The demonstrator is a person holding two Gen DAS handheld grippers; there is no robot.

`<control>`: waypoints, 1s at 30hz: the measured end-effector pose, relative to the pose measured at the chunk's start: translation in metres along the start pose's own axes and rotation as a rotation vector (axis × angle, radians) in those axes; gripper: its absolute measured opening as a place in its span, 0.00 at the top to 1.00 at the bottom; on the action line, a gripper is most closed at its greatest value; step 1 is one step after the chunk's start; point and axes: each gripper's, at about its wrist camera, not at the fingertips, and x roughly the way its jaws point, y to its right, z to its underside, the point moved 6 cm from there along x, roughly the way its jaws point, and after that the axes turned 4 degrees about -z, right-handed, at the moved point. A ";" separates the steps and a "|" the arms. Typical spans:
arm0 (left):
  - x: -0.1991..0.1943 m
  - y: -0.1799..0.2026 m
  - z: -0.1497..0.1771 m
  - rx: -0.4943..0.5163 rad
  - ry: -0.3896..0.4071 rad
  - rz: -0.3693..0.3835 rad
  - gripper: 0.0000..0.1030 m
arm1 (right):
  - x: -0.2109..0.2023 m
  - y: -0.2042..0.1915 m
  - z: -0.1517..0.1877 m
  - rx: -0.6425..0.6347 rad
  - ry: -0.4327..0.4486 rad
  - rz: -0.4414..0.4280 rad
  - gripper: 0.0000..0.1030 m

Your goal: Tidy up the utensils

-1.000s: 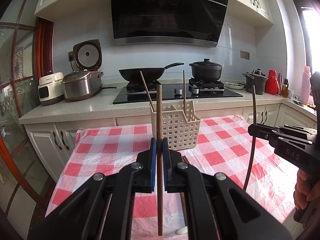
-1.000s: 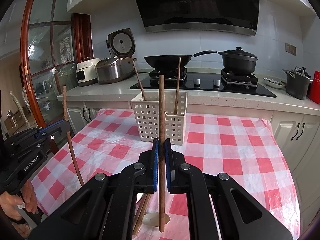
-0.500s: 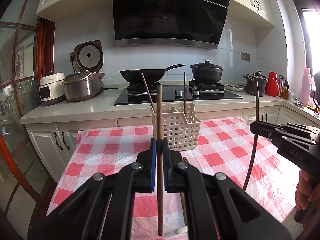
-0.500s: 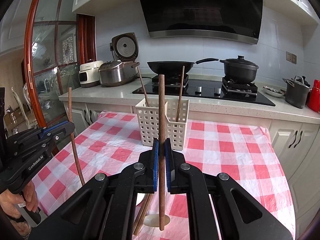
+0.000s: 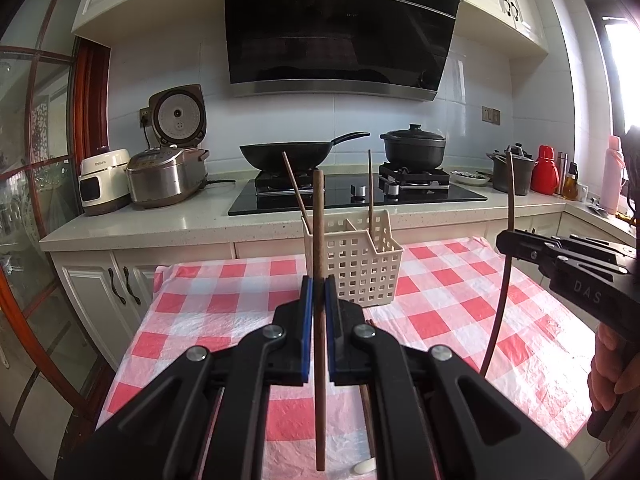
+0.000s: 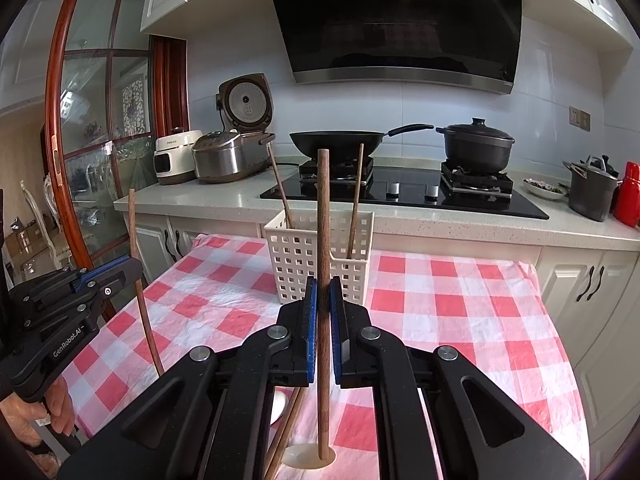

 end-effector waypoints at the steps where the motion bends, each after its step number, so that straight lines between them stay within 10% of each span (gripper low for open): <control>1: 0.000 0.000 -0.002 0.001 0.004 -0.001 0.94 | 0.000 0.000 -0.002 -0.002 0.002 -0.001 0.93; 30: 0.124 -0.023 -0.200 -0.182 0.128 -0.004 0.94 | 0.112 0.048 -0.137 0.030 0.137 0.055 0.93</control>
